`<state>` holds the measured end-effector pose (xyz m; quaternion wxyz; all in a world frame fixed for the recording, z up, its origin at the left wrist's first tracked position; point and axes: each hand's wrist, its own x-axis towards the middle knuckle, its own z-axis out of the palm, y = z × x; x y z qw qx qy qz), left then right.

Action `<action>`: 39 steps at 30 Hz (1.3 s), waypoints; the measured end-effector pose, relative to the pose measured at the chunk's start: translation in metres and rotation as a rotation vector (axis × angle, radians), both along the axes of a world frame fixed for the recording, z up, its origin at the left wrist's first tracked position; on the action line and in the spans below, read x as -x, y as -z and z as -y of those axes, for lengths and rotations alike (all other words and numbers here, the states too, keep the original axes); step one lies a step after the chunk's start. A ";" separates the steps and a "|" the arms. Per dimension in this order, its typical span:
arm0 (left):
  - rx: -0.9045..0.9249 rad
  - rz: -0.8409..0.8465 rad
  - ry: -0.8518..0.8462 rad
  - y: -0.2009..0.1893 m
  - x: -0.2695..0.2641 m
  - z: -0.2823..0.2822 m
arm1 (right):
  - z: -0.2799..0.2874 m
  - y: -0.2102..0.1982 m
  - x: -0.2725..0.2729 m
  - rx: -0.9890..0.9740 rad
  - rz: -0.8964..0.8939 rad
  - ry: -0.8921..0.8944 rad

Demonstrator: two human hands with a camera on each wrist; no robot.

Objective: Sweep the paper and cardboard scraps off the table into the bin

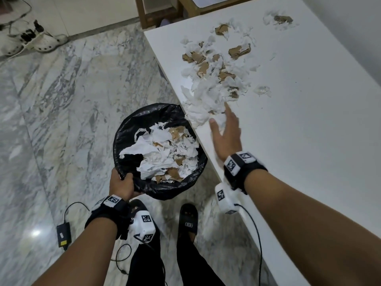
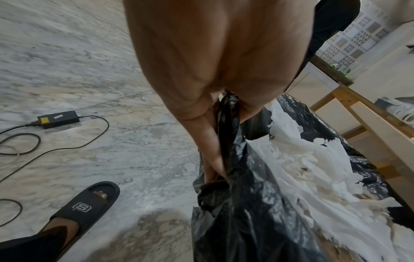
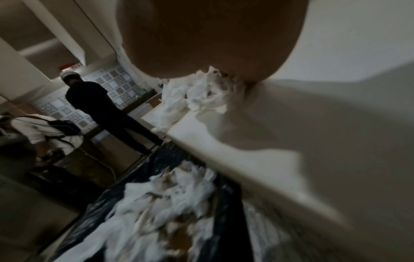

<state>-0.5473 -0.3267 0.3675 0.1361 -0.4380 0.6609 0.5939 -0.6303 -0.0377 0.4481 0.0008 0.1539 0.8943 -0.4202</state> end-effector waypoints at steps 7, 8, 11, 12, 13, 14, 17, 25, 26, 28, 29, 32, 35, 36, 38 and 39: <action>-0.038 -0.037 -0.061 -0.004 0.009 -0.005 | 0.055 -0.012 -0.016 0.184 0.046 -0.110; -0.042 -0.038 -0.066 -0.003 0.010 -0.006 | 0.057 -0.013 -0.018 0.196 0.031 -0.134; -0.056 -0.033 -0.072 -0.002 0.013 -0.008 | 0.049 -0.019 -0.012 0.138 -0.055 -0.094; -0.060 -0.034 -0.072 -0.002 0.014 -0.008 | 0.043 -0.020 -0.005 0.085 -0.093 -0.046; -0.060 -0.031 -0.067 -0.001 0.015 -0.008 | 0.035 -0.022 0.005 0.032 -0.125 0.000; -0.060 -0.027 -0.061 0.000 0.016 -0.009 | 0.027 -0.022 0.016 -0.015 -0.144 0.029; -0.077 -0.030 -0.066 0.003 0.020 -0.010 | 0.005 -0.023 0.060 -0.103 -0.073 -0.073; -0.084 -0.051 -0.063 0.014 0.037 -0.004 | 0.029 -0.012 0.104 -0.279 0.083 -0.416; -0.090 -0.054 -0.064 0.012 0.040 -0.004 | 0.039 -0.008 0.093 -0.283 0.082 -0.429; -0.089 -0.060 -0.064 0.009 0.045 -0.005 | 0.062 -0.001 0.067 -0.292 0.069 -0.474; -0.085 -0.061 -0.063 0.007 0.048 -0.005 | 0.073 0.001 0.054 -0.307 0.059 -0.509; -0.067 -0.064 -0.057 0.003 0.054 -0.005 | 0.094 0.001 0.031 -0.274 -0.021 -0.607; -0.058 -0.066 -0.036 -0.001 0.059 -0.003 | 0.090 -0.013 0.039 -0.213 -0.115 -0.532; -0.059 -0.067 -0.033 -0.002 0.059 -0.002 | 0.083 -0.017 0.049 -0.227 -0.133 -0.465; -0.066 -0.071 -0.036 -0.002 0.060 -0.001 | 0.060 -0.019 0.078 -0.300 -0.125 -0.315; -0.070 -0.072 -0.035 -0.001 0.060 -0.001 | 0.047 -0.018 0.094 -0.342 -0.077 -0.260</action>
